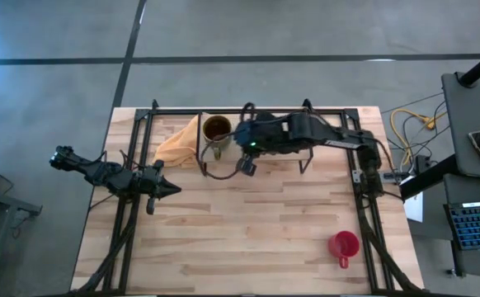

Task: Stack small to large cups/mugs on shelf
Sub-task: Put the red mug on the shelf

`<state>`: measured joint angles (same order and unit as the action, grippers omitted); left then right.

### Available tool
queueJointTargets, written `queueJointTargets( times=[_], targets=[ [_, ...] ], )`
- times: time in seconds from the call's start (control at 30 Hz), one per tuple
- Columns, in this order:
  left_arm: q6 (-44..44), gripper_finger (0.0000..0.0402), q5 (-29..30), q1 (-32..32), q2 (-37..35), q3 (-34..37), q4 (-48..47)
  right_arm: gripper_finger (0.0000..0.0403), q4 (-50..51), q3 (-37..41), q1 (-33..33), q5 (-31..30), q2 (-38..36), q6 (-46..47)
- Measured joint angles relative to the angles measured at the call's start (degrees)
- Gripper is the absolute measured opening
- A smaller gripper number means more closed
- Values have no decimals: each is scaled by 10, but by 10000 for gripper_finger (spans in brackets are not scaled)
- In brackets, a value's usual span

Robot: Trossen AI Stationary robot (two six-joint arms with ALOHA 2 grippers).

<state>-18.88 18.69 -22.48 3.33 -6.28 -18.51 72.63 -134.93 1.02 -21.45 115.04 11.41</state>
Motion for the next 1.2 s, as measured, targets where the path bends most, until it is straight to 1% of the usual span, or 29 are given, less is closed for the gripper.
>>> queueJointTargets(
  times=[0.07,0.17,0.27,0.37,0.5,0.6,0.67,0.73,0.87,0.97,1.13,1.2],
  targets=[
    [0,0,0,0,0,0,0,16,31,0,3,0,-18,30],
    [0,0,0,0,0,0,0,31,109,0,13,-4,-41,89],
    [0,0,0,0,0,0,0,49,179,2,39,-7,-64,153],
    [0,0,0,0,-1,0,0,68,175,10,73,-7,-94,197],
    [0,0,0,0,0,0,0,93,174,23,117,-6,-130,293],
    [0,0,0,0,1,0,0,106,173,44,154,26,-148,371],
    [0,0,0,0,0,0,0,109,174,66,182,60,-156,435],
    [0,0,0,0,0,0,0,109,174,91,213,79,-161,496],
    [0,0,0,0,0,0,0,106,174,150,277,86,-164,607],
    [0,0,0,0,0,0,0,105,173,208,319,101,-169,703],
    [0,0,0,0,0,0,0,111,174,310,379,137,-184,852],
    [0,0,0,0,0,0,0,114,174,346,400,140,-194,904]
  ],
)
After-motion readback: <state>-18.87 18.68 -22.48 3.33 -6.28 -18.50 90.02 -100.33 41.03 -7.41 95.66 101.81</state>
